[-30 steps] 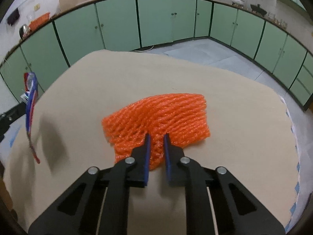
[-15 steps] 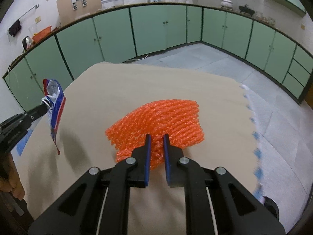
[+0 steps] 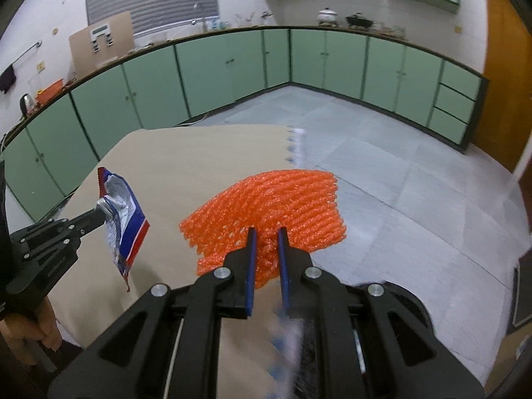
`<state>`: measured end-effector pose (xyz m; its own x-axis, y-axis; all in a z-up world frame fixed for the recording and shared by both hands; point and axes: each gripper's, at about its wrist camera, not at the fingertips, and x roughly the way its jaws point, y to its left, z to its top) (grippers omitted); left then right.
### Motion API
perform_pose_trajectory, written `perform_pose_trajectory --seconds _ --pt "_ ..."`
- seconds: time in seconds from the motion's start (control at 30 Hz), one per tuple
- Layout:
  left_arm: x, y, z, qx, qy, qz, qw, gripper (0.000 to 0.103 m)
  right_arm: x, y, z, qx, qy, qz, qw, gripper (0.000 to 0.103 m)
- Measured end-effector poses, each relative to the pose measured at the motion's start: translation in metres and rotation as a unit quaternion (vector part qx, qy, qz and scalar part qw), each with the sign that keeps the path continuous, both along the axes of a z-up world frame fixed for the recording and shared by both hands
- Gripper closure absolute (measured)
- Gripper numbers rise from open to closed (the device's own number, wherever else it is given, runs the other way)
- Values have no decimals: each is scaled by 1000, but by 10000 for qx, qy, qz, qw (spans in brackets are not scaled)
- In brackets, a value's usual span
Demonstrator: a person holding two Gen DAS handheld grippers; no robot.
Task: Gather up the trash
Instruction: 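Carry the wrapper and foam net over the black bin, then open both grippers to drop the wrapper and foam net into the bin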
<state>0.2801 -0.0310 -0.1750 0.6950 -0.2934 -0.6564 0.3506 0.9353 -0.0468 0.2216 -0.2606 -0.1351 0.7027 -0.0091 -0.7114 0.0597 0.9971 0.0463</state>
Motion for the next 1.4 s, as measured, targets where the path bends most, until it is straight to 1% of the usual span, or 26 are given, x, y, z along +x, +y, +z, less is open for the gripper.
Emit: perform_pose_trajectory --seconds 0.13,0.3,0.43,0.5,0.57,0.63,0.7,0.8,0.9,1.03,1.2,1.23,1.3,1.4 --pt "-22 -41 1 -1 8 -371 9993 102 -41 -41 -1 -42 20 -388 9992 92" --pt "-43 -94 1 13 40 -849 9964 102 -83 -90 -13 15 164 -869 9961 92" --pt "-62 -144 -11 173 108 -1331 9909 102 -106 -122 -36 245 361 -1227 9915 92" --pt "-68 -164 -19 227 163 -1500 9883 102 -119 -136 -49 315 444 -1374 9890 91" --pt "-75 -187 -27 288 228 -1679 9851 102 -122 -145 -59 381 515 -1491 9867 91" --pt "-79 -207 -36 400 272 -1856 9814 102 -129 -161 -76 455 619 -1630 9836 91" --pt "-85 -222 -44 486 307 -1949 9791 101 -133 -174 -91 651 731 -1731 9800 91" --pt "-83 -241 -64 605 492 -2064 9754 98 -133 -188 -115 874 922 -1862 9743 89" --pt "-80 -249 -78 711 598 -2143 9723 94 -136 -195 -130 974 1044 -1855 9722 87" --pt "-73 -262 -93 862 766 -2272 9670 89 -132 -196 -139 1045 1125 -1855 9706 80" --pt "-75 -272 -104 985 862 -2389 9622 88 -129 -198 -144 1093 1141 -1910 9688 75" --pt "-75 -274 -105 1002 862 -2402 9617 86 -129 -200 -144 1104 1143 -1917 9685 75" --pt "-82 -277 -104 1022 849 -2410 9614 85 -130 -200 -144 1123 1139 -1919 9683 72" --pt "-83 -281 -104 1021 816 -2395 9621 82 -131 -200 -144 1153 1146 -1913 9680 72"
